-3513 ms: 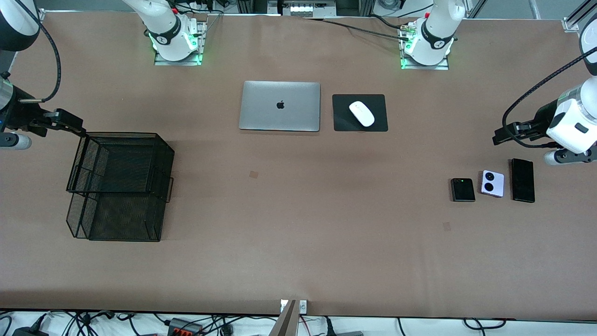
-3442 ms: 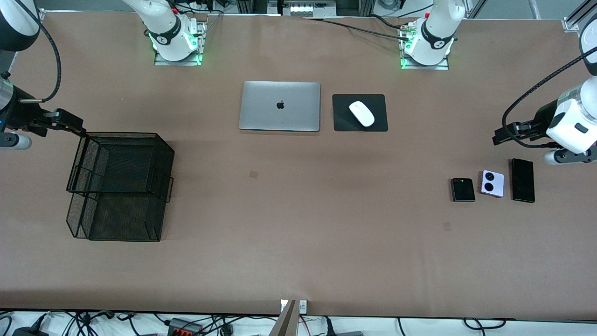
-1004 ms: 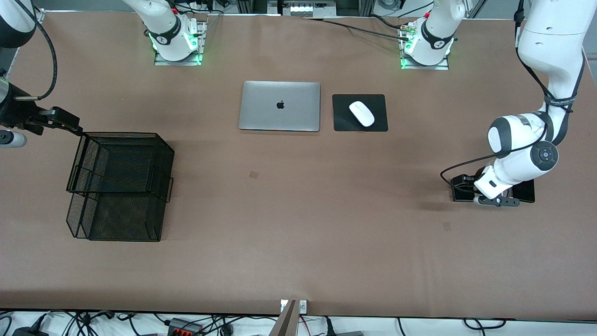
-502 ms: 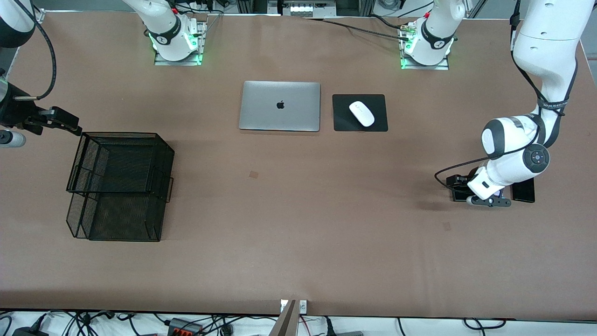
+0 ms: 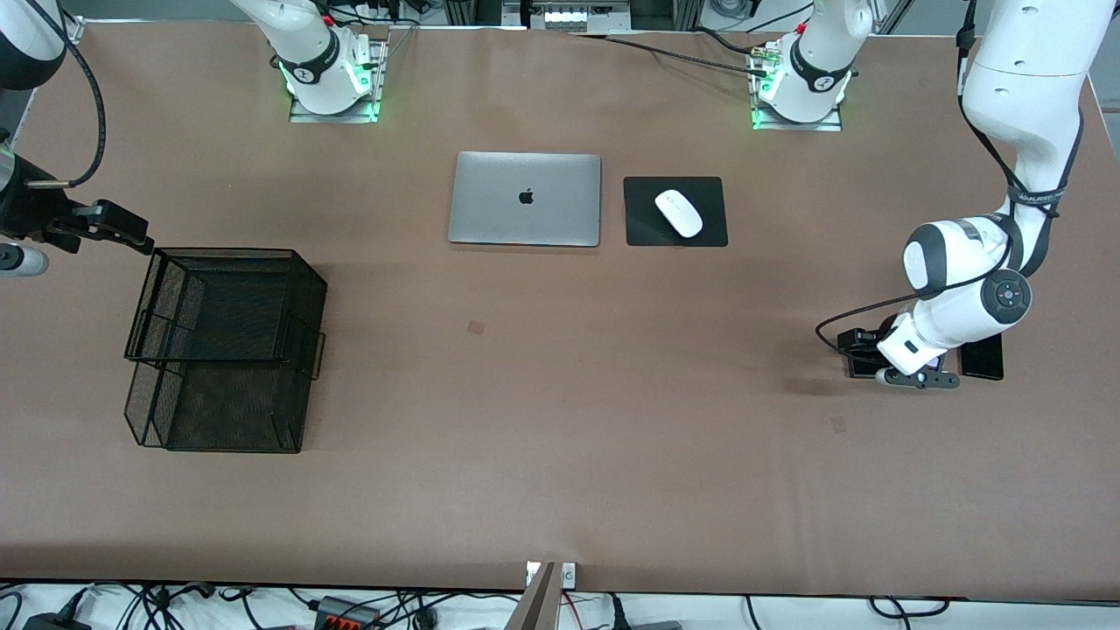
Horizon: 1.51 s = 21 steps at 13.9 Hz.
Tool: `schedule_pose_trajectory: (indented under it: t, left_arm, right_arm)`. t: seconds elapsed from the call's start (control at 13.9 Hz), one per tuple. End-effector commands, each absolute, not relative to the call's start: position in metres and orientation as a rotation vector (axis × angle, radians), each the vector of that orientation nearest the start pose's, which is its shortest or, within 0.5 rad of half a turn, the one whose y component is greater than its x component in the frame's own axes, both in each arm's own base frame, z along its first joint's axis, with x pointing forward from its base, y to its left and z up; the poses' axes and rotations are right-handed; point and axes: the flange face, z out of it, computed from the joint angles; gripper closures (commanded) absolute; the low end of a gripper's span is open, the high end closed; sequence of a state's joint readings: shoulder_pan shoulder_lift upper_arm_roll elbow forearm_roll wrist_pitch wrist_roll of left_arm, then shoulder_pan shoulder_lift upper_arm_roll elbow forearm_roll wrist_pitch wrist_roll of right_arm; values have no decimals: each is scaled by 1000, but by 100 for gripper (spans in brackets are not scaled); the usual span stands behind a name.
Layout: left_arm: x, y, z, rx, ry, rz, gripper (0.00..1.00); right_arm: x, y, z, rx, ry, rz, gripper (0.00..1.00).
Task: Place phones with both arms
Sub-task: 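Close the left gripper on the black flip phone, then carry the flip phone to mid-table with the left gripper and release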
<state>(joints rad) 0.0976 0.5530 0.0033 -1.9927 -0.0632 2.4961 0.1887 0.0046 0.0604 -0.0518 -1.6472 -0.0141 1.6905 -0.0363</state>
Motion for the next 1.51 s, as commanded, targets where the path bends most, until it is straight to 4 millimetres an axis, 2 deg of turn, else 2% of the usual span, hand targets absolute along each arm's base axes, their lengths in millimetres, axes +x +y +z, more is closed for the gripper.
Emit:
schedule_pose_trajectory:
  t: [0.0,0.29,0.5,0.86,0.93,1.15,1.22,1.29,1.43]
  left_arm:
    - [611,62,179,-3192,61,20,0]
    - [612,66,180,-3190,50,5,0]
    - [610,77,169,-3185,22,-12,0]
    - [610,70,161,-3188,15,6,2]
    - [610,70,162,-3188,15,3,10]
    - [610,62,169,-3211,-31,26,56]
    - [611,43,181,-3241,-51,63,66]
    - [617,28,194,-3267,-96,98,69]
    - [630,-28,226,-3267,-235,257,73]
  right_arm:
    - [571,-28,569,-3158,7,18,0]
    - [571,-28,570,-3156,2,13,0]
    - [571,-25,569,-3155,-5,23,0]
    - [571,-26,568,-3155,-5,23,0]
    - [571,-26,569,-3155,-5,20,0]
    - [571,-25,568,-3155,-7,25,0]
    - [571,-24,568,-3155,-10,25,0]
    - [571,-24,568,-3154,-10,27,0]
    - [571,-24,568,-3154,-12,27,0]
